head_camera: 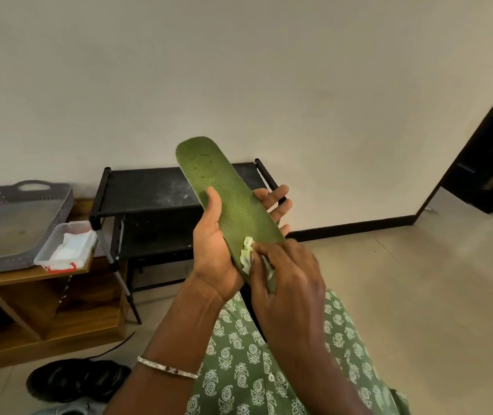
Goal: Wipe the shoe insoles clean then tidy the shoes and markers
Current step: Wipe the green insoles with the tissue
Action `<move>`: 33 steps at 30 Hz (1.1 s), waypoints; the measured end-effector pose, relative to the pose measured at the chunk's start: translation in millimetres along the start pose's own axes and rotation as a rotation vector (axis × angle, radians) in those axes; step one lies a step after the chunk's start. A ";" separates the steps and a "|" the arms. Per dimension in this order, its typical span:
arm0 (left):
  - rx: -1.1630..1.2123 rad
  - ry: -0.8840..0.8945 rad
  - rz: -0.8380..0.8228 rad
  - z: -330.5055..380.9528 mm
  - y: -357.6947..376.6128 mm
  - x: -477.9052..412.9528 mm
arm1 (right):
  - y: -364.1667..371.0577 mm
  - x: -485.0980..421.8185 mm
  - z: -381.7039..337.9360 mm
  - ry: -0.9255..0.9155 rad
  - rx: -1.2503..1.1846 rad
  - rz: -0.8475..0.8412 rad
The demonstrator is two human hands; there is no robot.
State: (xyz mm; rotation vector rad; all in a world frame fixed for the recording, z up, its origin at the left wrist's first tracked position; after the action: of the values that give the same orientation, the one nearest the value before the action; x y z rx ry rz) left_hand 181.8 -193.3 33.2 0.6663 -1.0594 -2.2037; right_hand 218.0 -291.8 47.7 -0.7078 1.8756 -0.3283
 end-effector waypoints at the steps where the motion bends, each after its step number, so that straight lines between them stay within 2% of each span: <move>1: -0.003 -0.002 -0.003 -0.1 -0.4 -0.7 | -0.9 1.9 -0.3 -0.008 0.001 0.001; 11: 0.060 -0.049 -0.008 -9.1 4.3 1.0 | 1.5 -26.5 7.4 -0.007 0.006 0.084; 14: 0.013 -0.035 0.033 -5.6 -4.6 -0.2 | 2.1 -6.9 4.7 -0.003 -0.028 0.059; 19: -0.015 -0.031 0.076 -0.9 -8.9 -1.3 | -5.3 -7.9 14.2 0.000 -0.068 -0.074; 24: -0.094 -0.039 0.126 -3.3 -12.2 -0.3 | -28.8 -33.3 23.4 0.017 -0.160 0.139; 27: -0.096 -0.048 0.110 -3.8 -9.5 1.5 | -28.5 -32.3 16.8 -0.038 -0.131 0.189; 31: -0.064 -0.081 0.128 -9.0 -12.3 1.0 | -4.8 -27.2 15.0 -0.043 -0.080 0.035; 33: -0.066 -0.098 0.131 -10.6 -14.6 0.0 | -1.2 -26.7 14.5 -0.062 -0.054 0.023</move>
State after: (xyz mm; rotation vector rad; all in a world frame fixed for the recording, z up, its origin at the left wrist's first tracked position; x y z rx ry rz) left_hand 184.3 -191.4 15.4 0.4506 -1.0436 -2.1656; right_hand 238.8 -275.1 62.4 -0.7242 1.8384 -0.2390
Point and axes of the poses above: each hand's wrist, its own x-axis away from the middle knuckle, its own y-axis out of the palm, z = x × y, the point moved 7 cm from there along -x, towards the middle knuckle, and after that the axes turned 3 degrees about -y, right-handed, at the moved point
